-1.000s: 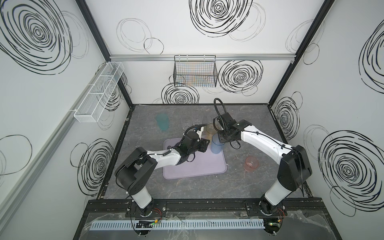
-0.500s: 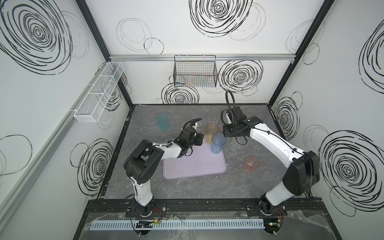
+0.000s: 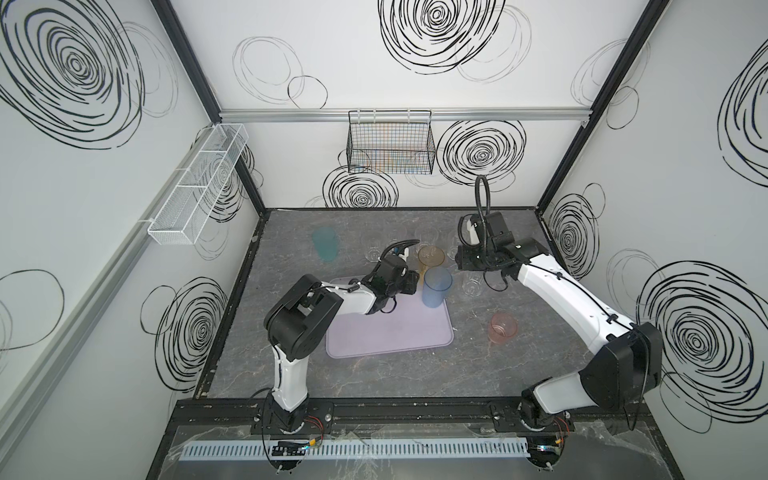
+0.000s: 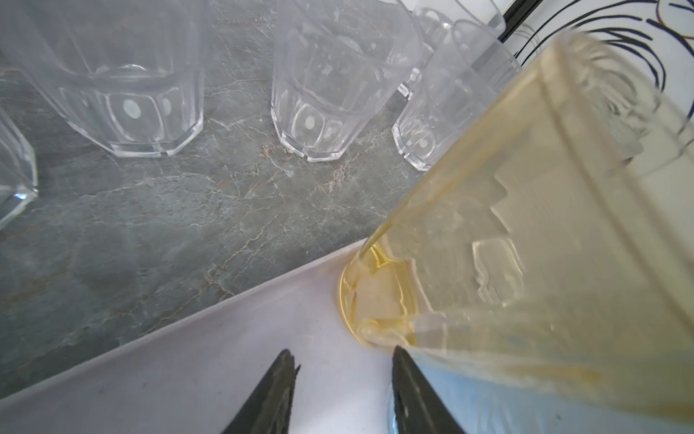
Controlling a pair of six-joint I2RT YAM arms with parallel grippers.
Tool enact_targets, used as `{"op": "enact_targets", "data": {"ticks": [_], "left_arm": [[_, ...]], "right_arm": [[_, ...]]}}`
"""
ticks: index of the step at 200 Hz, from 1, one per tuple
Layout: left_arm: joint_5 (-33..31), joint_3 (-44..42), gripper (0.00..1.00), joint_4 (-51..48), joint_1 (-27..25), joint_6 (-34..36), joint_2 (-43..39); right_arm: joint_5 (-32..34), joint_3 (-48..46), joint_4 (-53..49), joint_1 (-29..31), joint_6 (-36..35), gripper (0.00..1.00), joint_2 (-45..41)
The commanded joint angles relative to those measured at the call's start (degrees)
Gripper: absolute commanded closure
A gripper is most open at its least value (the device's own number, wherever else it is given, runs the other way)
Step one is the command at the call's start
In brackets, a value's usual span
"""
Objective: Place the glasses into the tray
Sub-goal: 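Move left gripper over the teal glass while right gripper rises above the tray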
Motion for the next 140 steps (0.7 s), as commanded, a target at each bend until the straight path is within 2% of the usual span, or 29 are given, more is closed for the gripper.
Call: {"op": "enact_targets", "data": {"ticks": [1, 28, 63, 94, 140], "left_arm": [[-1.2, 0.4, 0.53, 0.3, 0.6, 0.3, -0.7], [-1.3, -1.5, 0.50, -0.4, 2.4, 0.0, -4.6], [-3.4, -4.0, 0.38, -4.1, 3.5, 1.4, -13.4], [-7.6, -6.0, 0.29, -9.7, 4.7, 4.3, -22.3], [-11.0, -3.8, 0.21, -21.0, 11.9, 9.4, -32.2]], "right_arm": [[-0.3, -0.5, 1.5, -0.3, -0.6, 0.47, -1.7], [-0.9, -0.4, 2.0, -0.3, -0.3, 0.47, -2.2], [-3.1, -0.7, 5.2, 0.0, 0.7, 0.47, -2.6], [-4.4, -1.8, 10.3, 0.2, 2.1, 0.46, -2.3], [-3.5, -0.5, 15.0, 0.4, 2.8, 0.46, 0.7]]}}
